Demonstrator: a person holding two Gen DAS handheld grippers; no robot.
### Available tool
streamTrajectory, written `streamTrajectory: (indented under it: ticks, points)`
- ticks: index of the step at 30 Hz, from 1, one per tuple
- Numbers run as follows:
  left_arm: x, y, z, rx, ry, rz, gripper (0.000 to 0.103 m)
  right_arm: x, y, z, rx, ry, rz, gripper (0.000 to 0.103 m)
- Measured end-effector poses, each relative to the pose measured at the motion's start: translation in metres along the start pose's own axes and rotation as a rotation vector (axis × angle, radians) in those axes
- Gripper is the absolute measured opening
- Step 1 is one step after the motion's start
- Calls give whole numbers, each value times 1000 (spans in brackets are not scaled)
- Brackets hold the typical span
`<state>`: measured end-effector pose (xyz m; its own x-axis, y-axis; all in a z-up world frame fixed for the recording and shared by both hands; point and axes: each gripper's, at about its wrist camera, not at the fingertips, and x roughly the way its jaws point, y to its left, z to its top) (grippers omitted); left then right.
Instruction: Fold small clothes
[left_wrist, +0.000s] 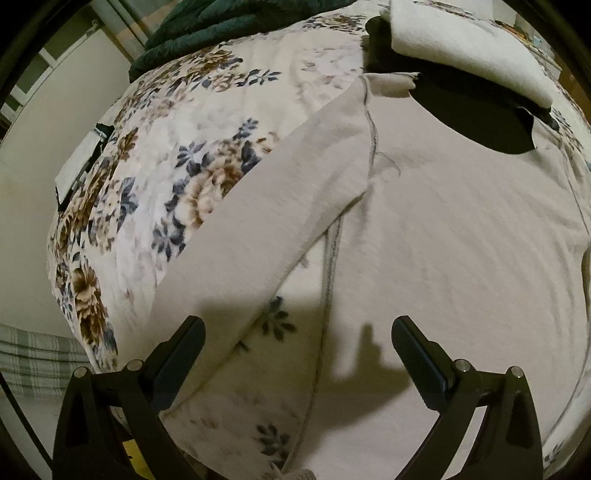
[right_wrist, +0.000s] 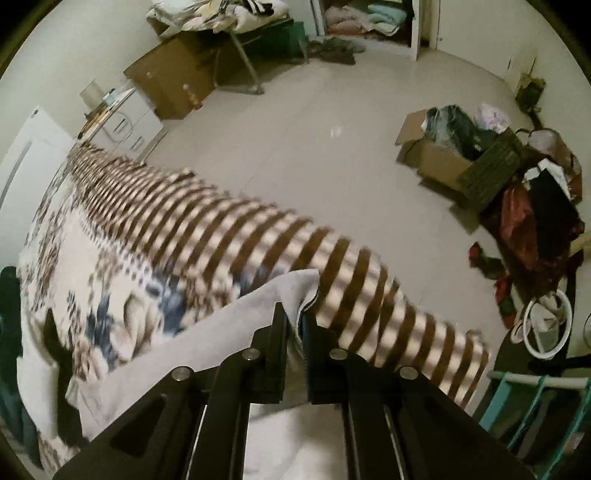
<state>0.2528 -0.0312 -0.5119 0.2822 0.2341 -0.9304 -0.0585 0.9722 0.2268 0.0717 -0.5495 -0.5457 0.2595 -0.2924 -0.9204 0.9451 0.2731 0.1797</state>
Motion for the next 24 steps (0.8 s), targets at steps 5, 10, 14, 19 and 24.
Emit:
streamTrajectory:
  ticks: [5, 10, 14, 19, 24]
  points:
    - [2, 8, 1, -16, 6, 2, 103, -23, 45, -11, -141, 22, 53, 7]
    - [-6, 36, -2, -56, -1, 26, 103, -71, 147, -98, -439, 100, 234, 7]
    - [-9, 75, -16, -113, 2, 80, 103, -99, 237, -219, -784, 208, 379, 7]
    - [-1, 133, -43, -189, 35, 173, 103, -91, 277, -415, -1257, 364, 402, 7]
    - [18, 172, -69, -222, 82, 233, 103, -69, 232, -524, -1538, 451, 298, 7]
